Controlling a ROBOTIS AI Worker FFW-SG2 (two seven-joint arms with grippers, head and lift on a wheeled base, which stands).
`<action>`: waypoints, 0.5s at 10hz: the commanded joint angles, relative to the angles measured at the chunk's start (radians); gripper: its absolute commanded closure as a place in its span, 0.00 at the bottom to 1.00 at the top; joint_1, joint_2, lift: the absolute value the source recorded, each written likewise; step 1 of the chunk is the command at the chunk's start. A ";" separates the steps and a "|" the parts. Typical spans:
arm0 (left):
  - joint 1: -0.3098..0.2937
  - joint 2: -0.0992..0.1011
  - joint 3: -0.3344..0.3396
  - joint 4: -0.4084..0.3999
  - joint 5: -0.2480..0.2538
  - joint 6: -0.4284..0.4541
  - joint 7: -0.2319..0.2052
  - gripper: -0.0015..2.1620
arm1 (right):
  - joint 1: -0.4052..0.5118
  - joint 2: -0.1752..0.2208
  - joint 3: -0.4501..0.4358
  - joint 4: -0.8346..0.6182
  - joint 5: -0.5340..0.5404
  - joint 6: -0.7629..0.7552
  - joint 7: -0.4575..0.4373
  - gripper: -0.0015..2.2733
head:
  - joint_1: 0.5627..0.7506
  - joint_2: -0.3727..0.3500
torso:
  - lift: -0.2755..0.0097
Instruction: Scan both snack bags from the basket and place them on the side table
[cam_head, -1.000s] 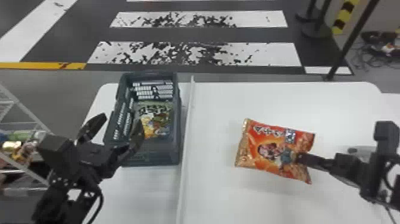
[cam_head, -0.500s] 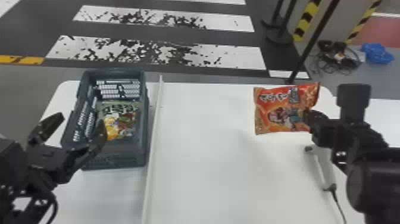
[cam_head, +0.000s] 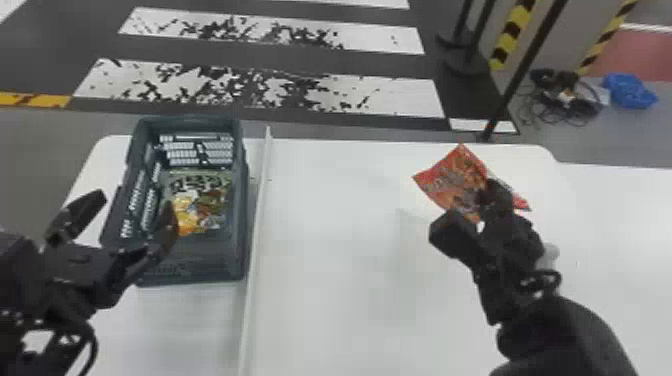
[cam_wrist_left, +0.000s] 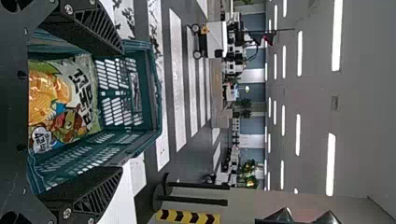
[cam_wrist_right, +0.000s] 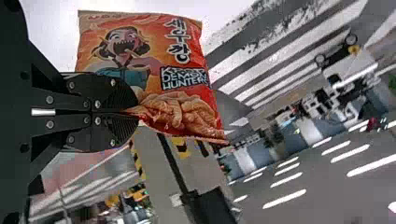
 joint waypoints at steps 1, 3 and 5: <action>-0.002 0.000 0.000 0.002 0.003 0.000 0.000 0.06 | 0.019 -0.042 0.102 0.079 0.087 0.015 -0.012 0.99 | 0.70 0.46 | 0.70; -0.002 0.005 0.003 0.003 0.004 0.000 0.000 0.06 | 0.069 -0.095 0.193 0.084 0.087 0.064 -0.014 0.55 | 0.70 0.52 | 0.70; -0.002 0.005 0.003 0.011 0.006 0.000 0.000 0.06 | 0.126 -0.105 0.219 0.050 0.045 0.067 -0.015 0.00 | 0.70 0.56 | 0.70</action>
